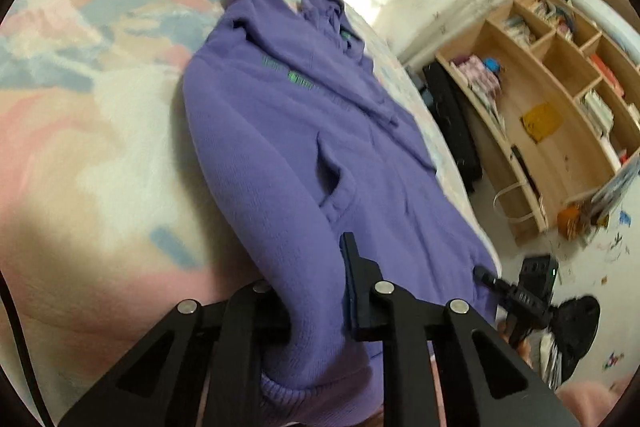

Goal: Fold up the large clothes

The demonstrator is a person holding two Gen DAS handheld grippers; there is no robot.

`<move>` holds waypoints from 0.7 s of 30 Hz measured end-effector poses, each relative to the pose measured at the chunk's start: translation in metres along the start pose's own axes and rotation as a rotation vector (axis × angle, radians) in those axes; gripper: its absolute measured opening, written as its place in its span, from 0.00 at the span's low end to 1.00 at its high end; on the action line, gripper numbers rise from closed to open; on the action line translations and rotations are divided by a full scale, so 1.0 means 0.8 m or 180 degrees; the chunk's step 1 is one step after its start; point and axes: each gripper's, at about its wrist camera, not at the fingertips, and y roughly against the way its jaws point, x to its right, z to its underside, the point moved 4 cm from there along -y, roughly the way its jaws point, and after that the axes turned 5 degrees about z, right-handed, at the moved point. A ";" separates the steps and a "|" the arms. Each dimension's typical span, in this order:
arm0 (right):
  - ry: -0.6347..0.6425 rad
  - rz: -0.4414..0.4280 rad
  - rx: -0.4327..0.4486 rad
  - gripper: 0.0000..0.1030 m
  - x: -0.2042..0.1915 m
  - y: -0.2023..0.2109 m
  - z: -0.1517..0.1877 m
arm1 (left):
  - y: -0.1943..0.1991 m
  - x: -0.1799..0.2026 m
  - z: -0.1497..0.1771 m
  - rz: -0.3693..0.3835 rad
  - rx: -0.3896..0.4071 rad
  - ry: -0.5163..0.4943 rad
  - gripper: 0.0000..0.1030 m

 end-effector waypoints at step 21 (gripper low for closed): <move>0.0354 -0.0191 0.0385 0.13 -0.078 0.112 -0.024 | 0.102 0.106 -0.008 -0.0033 0.0347 -0.0353 0.07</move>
